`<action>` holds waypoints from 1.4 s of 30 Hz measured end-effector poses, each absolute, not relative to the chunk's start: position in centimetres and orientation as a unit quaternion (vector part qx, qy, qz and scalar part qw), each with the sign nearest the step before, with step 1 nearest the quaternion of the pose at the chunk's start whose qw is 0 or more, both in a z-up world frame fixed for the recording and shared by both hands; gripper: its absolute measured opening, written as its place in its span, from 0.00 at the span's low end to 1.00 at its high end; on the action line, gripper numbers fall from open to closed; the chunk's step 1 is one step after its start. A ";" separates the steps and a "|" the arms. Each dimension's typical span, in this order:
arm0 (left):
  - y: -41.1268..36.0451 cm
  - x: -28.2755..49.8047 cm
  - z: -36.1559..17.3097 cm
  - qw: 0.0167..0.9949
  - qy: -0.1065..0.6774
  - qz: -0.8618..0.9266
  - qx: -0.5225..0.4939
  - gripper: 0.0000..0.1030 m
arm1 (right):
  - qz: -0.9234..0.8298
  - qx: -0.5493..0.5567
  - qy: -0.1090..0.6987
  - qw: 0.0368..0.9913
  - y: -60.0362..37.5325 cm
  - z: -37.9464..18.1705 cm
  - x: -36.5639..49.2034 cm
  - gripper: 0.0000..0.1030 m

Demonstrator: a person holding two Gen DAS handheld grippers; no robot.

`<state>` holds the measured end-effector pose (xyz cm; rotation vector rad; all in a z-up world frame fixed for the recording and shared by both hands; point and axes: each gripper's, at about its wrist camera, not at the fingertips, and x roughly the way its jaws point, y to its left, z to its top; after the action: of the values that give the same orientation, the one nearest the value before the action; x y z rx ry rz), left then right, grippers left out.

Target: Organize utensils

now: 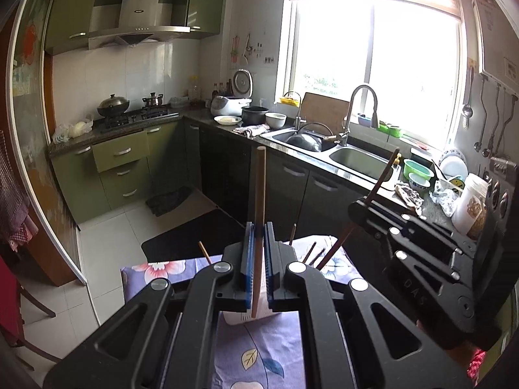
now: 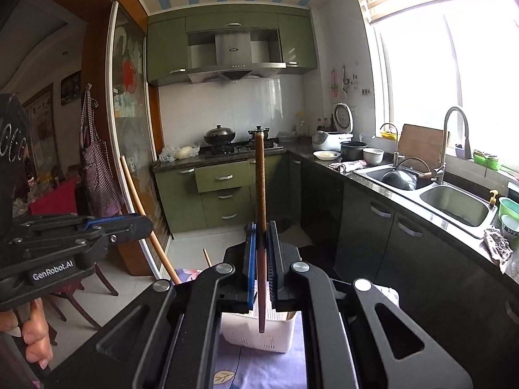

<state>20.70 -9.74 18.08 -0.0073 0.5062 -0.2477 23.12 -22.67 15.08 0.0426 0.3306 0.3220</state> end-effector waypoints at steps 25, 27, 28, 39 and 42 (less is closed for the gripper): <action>-10.7 26.4 10.7 0.948 0.304 -0.089 0.032 0.13 | 0.147 0.014 0.237 0.960 -21.5 7.0 30.4 0.21; -10.6 25.6 10.8 0.948 0.303 -0.091 0.031 0.19 | 0.151 0.018 0.230 0.961 -21.6 7.3 29.5 0.21; -10.5 25.0 11.0 0.949 0.300 -0.094 0.032 0.20 | 0.153 0.022 0.223 0.962 -21.8 7.7 28.8 0.21; -8.7 15.4 10.6 0.960 0.258 -0.102 0.021 0.40 | 0.153 0.031 0.175 0.972 -25.0 7.6 16.9 0.36; -7.9 13.1 8.1 0.960 0.262 -0.102 0.010 0.44 | 0.139 0.034 0.190 0.971 -26.3 4.8 14.2 0.41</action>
<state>13.09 -7.91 8.08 0.0209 0.5306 -0.2071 14.25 -26.35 4.76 0.0692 0.3833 0.2814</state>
